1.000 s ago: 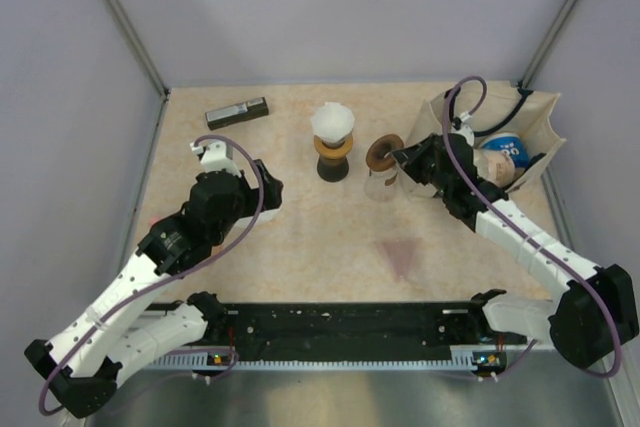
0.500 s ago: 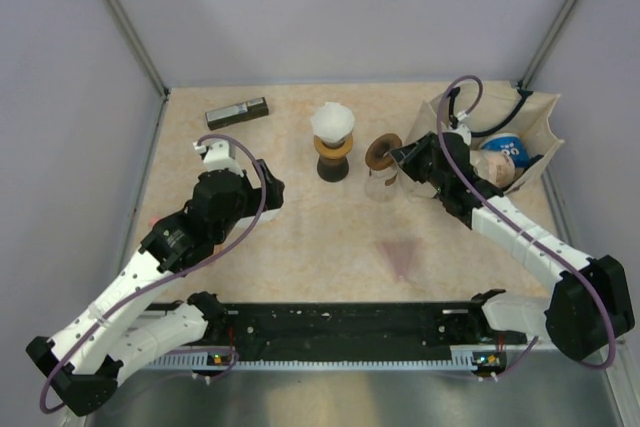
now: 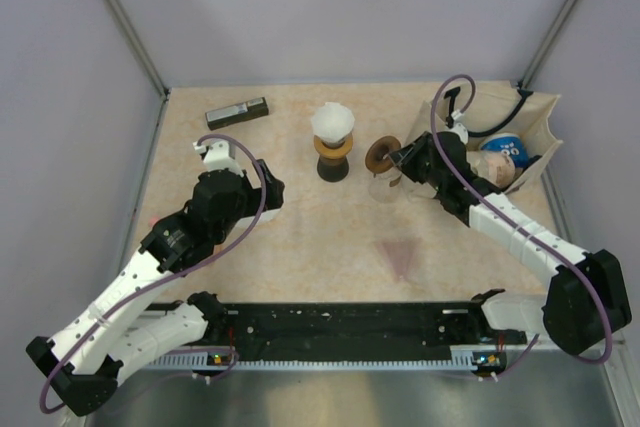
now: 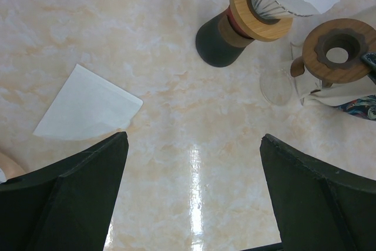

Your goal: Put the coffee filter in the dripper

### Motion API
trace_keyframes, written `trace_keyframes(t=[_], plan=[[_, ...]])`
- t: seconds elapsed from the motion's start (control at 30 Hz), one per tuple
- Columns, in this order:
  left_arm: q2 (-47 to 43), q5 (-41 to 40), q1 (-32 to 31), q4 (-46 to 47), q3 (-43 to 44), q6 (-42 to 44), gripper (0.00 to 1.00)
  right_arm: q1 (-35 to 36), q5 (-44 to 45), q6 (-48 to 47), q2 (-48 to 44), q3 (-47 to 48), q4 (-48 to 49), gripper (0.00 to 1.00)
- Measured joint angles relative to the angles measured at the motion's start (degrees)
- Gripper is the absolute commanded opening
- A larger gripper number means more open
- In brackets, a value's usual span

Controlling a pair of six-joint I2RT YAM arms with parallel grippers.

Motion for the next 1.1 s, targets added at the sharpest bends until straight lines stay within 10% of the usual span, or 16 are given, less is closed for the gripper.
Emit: trace_keyframes(t=[1.1], plan=[[-0.28,-0.15,0.00,-0.09,0.00,0.00,0.99,-0.02,7.02,-6.10,-4.63,4.11,-12.52,0.89]])
